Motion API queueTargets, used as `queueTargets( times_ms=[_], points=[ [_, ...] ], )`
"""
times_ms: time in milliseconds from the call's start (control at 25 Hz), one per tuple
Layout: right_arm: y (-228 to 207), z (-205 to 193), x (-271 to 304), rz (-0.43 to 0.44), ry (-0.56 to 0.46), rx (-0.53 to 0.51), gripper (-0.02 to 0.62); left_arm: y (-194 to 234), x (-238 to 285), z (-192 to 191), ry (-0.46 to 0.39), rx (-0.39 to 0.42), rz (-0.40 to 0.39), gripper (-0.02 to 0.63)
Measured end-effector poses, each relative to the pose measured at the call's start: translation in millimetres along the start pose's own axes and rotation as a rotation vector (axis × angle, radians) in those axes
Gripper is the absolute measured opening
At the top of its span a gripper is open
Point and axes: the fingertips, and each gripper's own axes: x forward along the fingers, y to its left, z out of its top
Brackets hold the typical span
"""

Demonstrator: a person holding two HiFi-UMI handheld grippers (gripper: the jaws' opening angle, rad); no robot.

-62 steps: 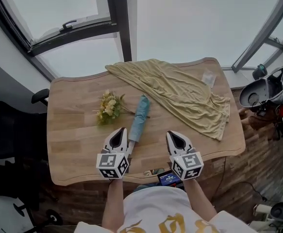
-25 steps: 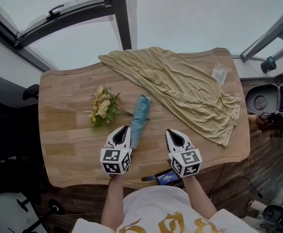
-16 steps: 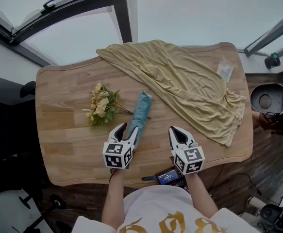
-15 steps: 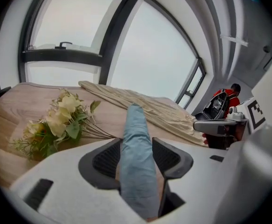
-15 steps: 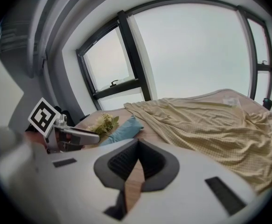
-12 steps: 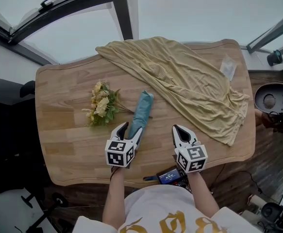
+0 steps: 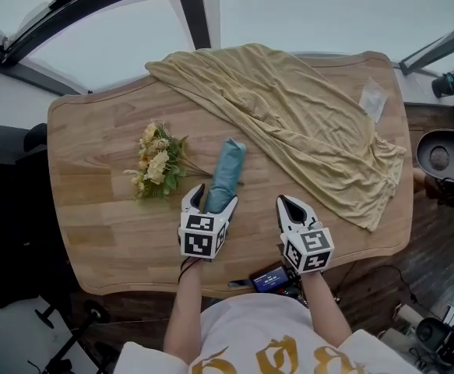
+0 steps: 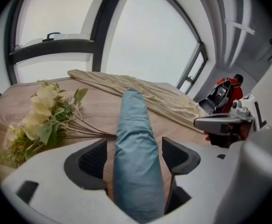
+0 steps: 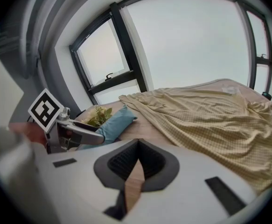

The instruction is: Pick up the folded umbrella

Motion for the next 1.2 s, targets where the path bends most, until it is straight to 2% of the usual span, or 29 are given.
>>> queueTargets(
  times_ms=[80, 160, 280, 560, 1200],
  points=[
    [-1.7, -2.4, 1.8, -0.004, 0.008, -0.012, 0.011, -3.7, 7.6, -6.3, 0.044, 0.079, 0.003, 0.353],
    [-2.5, -3.6, 3.0, -0.003, 0.013, -0.019, 0.011, -4.6, 13.8, -16.0, 0.082, 0.106, 0.013, 0.353],
    [-4.8, -4.1, 3.7, -0.002, 0.017, -0.014, 0.011, -5.1, 19.0, -20.1, 0.096, 0.068, 0.016, 0.353],
    [-7.0, -10.9, 6.9, -0.001, 0.034, -0.008, 0.011, -10.8, 34.2, -26.6, 0.116, 0.068, 0.037, 0.351],
    [-7.4, -9.2, 5.4, -0.008, 0.028, -0.003, 0.011, -11.4, 31.2, -25.1, 0.082, 0.041, 0.016, 0.313]
  ],
)
